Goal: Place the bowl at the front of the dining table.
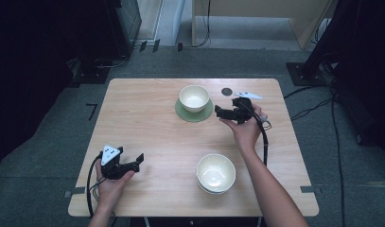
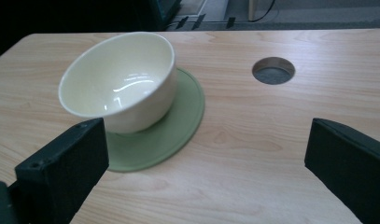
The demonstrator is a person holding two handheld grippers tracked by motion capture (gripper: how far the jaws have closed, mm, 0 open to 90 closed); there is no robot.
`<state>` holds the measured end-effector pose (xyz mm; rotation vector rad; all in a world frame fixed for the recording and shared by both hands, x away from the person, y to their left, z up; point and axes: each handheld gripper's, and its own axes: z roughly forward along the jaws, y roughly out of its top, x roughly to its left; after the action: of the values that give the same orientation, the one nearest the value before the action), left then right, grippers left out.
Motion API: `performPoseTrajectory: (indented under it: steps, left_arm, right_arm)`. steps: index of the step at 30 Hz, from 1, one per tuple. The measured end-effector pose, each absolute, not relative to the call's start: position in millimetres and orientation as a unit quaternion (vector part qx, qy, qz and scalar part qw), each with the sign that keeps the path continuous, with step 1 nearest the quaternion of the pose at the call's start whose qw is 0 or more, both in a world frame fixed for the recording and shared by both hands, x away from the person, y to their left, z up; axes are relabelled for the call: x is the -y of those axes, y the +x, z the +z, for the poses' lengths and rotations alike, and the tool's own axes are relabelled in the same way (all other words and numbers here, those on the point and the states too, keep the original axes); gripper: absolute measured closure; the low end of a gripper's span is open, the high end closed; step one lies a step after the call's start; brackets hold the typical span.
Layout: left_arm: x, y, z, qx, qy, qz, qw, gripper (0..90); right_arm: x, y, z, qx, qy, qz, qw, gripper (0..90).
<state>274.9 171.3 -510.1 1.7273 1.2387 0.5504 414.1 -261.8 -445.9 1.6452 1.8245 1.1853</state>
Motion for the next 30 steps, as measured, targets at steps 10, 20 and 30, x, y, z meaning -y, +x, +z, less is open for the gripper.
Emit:
performPoseTrajectory:
  steps: [10, 20, 30]
  left_arm:
    - [-170, 275, -510, -0.500, 0.703, 0.227, 0.452, 6.8]
    - [-170, 275, -510, -0.499, 0.704, 0.228, 0.451, 6.8]
    - [-169, 274, -510, -0.498, 0.706, 0.229, 0.448, 6.8]
  right_arm:
    - [284, 390, -452, -0.644, 0.596, 0.426, 0.220, 0.1]
    - [298, 369, -458, -0.641, 0.597, 0.422, 0.233, 0.1]
    - [316, 344, -468, -0.641, 0.597, 0.413, 0.249, 0.1]
